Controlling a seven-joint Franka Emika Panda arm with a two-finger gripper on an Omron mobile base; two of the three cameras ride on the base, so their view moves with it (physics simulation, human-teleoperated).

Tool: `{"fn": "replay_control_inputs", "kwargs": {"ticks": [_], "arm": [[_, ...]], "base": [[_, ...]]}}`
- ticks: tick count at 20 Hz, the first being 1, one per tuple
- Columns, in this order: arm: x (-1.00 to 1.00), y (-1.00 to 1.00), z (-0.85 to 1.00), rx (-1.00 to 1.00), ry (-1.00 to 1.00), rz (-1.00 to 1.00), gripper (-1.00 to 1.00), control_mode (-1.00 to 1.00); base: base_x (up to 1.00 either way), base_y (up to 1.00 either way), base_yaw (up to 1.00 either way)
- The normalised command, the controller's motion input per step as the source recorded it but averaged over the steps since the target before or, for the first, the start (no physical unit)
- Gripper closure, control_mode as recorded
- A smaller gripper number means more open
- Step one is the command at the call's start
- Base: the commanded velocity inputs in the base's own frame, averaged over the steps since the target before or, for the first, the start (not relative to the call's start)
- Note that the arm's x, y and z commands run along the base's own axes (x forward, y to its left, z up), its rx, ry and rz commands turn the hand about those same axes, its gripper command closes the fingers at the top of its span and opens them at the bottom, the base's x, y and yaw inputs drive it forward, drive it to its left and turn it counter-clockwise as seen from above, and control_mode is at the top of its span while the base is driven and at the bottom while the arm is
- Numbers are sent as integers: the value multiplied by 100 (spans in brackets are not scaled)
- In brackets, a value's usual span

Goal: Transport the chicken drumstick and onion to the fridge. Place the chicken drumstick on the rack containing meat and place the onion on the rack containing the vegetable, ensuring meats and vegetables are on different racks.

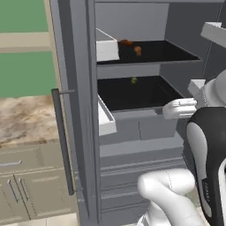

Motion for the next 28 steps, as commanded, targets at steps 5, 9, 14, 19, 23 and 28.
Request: {"fn": "replay_control_inputs", "kwargs": {"ticks": [5,9,14,19,23,28], "arm": [[0,0,0,0,0,0,-100,100],[0,0,0,0,0,0,-100,100],[0,0,0,0,0,0,-100,100],[0,0,0,0,0,0,-100,100],[0,0,0,0,0,0,-100,100],[0,0,0,0,0,0,-100,100]], "base": [[-100,0,0],[-100,10,0],[-100,8,0],[-100,8,0],[-100,3,0],[-100,0,0]]}}
